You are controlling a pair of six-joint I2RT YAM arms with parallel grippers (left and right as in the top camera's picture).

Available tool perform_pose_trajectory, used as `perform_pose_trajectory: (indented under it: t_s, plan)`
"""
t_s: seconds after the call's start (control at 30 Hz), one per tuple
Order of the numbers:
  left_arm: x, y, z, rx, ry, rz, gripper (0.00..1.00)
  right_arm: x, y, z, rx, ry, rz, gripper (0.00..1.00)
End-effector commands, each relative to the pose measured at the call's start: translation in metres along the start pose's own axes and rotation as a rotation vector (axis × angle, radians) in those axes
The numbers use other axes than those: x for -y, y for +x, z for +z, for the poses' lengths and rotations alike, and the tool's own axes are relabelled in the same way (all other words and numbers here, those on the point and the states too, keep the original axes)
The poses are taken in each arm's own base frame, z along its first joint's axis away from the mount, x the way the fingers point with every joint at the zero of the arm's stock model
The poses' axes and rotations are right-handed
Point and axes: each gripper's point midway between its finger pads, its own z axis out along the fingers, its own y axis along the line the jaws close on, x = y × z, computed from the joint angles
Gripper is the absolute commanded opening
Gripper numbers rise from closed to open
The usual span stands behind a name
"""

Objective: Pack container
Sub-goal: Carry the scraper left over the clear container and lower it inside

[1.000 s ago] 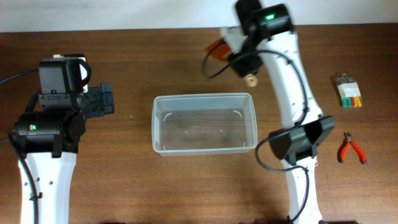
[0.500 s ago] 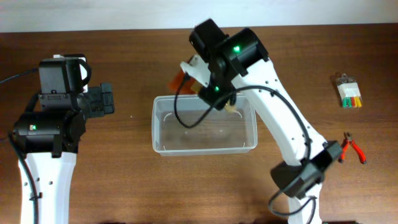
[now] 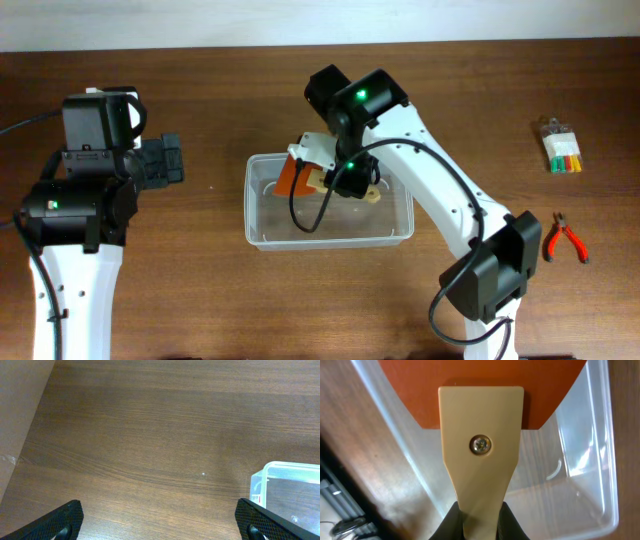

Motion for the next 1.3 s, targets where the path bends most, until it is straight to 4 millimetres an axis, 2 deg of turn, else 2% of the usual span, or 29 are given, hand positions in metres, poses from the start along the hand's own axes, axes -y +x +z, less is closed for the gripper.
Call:
perform_pose_trajectory:
  t_s: [0.0, 0.17, 0.37, 0.87, 1.27]
  plan:
    - [-0.004, -0.007, -0.006, 0.024, -0.013, -0.016, 0.99, -0.001, -0.003, 0.021, 0.002, -0.03, -0.126, 0.08]
    - [-0.003, -0.007, -0.006, 0.024, -0.013, -0.015, 0.99, 0.005, -0.006, 0.042, 0.014, -0.019, -0.229, 0.13]
    - [-0.003, -0.007, -0.006, 0.024, -0.013, -0.015, 0.99, 0.017, -0.013, 0.059, 0.047, 0.017, -0.234, 0.1]
    - [-0.004, -0.007, -0.006, 0.024, -0.013, -0.016, 0.99, 0.034, 0.011, 0.088, 0.035, 0.001, -0.167, 0.09]
    - [-0.003, -0.007, -0.006, 0.024, -0.013, -0.015, 0.99, 0.032, 0.017, 0.116, 0.033, -0.001, -0.167, 0.1]
